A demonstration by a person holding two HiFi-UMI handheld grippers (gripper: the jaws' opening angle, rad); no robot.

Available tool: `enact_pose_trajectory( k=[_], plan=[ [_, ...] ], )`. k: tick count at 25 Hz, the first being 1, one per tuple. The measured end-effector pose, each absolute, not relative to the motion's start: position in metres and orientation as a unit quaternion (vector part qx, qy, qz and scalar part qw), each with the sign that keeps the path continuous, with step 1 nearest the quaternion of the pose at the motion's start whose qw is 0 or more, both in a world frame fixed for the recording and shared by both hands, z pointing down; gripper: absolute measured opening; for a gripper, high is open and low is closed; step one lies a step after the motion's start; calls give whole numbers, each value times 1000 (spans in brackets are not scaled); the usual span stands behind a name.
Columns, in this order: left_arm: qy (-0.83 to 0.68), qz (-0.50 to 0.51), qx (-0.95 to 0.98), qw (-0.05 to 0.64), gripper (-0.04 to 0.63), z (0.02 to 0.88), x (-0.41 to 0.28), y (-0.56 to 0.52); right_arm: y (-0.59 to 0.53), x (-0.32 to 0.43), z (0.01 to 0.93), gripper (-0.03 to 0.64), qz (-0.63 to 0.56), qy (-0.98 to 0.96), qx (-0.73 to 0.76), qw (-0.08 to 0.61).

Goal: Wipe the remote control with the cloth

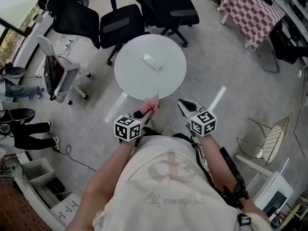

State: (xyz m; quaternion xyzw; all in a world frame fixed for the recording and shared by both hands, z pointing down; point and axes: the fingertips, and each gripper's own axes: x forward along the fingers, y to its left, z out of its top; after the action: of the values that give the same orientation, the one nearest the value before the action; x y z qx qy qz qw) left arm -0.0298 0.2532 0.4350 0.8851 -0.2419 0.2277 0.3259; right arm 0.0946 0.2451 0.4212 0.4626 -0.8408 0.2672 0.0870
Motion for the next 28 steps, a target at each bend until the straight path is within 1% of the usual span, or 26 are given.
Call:
enact_pose_trajectory(
  k=[11, 28],
  plan=[
    [-244, 226, 878, 345, 37, 451, -45, 219, 208, 78, 434, 8, 278, -837, 460, 101],
    [-189, 232, 886, 353, 37, 462, -44, 103, 101, 75, 441, 7, 289, -812, 490, 132]
  ],
)
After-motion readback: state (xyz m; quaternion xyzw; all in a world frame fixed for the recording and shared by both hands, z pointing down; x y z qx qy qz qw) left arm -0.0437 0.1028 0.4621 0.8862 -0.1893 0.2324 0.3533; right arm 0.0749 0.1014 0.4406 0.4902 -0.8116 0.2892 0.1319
